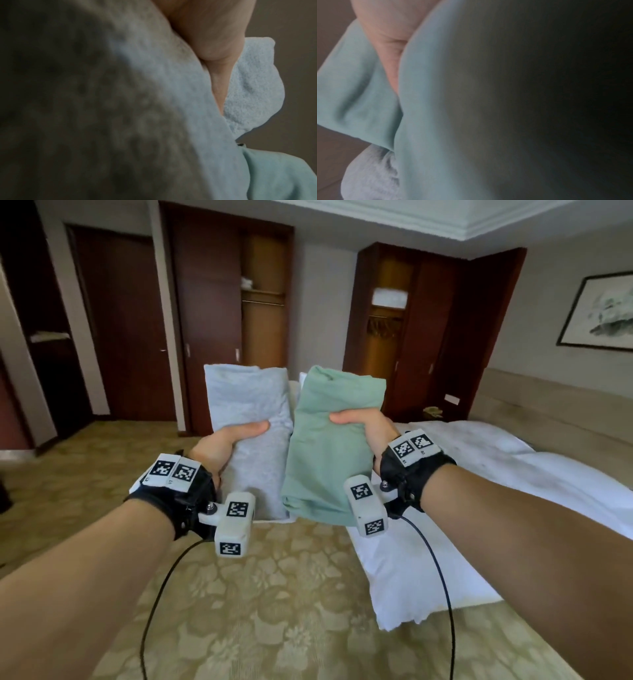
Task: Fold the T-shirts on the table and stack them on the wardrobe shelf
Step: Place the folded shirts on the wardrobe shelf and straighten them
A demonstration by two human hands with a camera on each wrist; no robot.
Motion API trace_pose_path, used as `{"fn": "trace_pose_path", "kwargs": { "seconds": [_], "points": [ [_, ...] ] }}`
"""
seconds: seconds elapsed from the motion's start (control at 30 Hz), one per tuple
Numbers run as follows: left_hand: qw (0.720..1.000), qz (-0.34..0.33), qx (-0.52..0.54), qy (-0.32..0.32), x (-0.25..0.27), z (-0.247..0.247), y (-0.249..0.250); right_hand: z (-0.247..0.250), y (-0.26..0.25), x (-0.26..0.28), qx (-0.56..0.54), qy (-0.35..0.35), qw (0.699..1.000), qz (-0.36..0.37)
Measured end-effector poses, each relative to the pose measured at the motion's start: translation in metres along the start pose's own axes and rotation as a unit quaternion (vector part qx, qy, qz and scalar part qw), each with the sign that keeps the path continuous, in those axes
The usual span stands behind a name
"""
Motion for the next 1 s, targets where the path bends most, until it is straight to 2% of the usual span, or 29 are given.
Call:
{"fn": "trace_pose_path", "kwargs": {
  "seconds": [0.2,0.37,0.53,0.73,1.0],
  "points": [
    [1.000,-0.006,0.003,0.015,-0.142,0.071,0.066,-0.057,0.000,-0.145,0.013,0.013,1.000,0.009],
    [1.000,-0.015,0.006,0.019,-0.261,0.114,0.110,-0.086,0.000,-0.263,0.019,0.027,0.999,0.018],
    [0.999,-0.029,0.001,0.020,-0.368,0.144,0.145,-0.114,0.015,-0.378,0.014,-0.002,1.000,0.014],
    [0.998,-0.057,-0.014,0.036,-0.522,0.177,0.199,-0.142,0.034,-0.562,-0.004,-0.028,0.999,0.029],
    [0.992,-0.084,-0.014,0.099,-0.700,0.250,0.291,-0.205,0.040,-0.777,-0.031,-0.080,0.996,0.024]
  ]
}}
Point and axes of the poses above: each hand's wrist, its own x-axis away from the middle knuckle, its own z-axis out of the back of the hand, y = z × x, the point moved 10 cm from there along -x, towards the middle knuckle, and after that the axes turned 3 degrees about z, right-handed, at the moved point
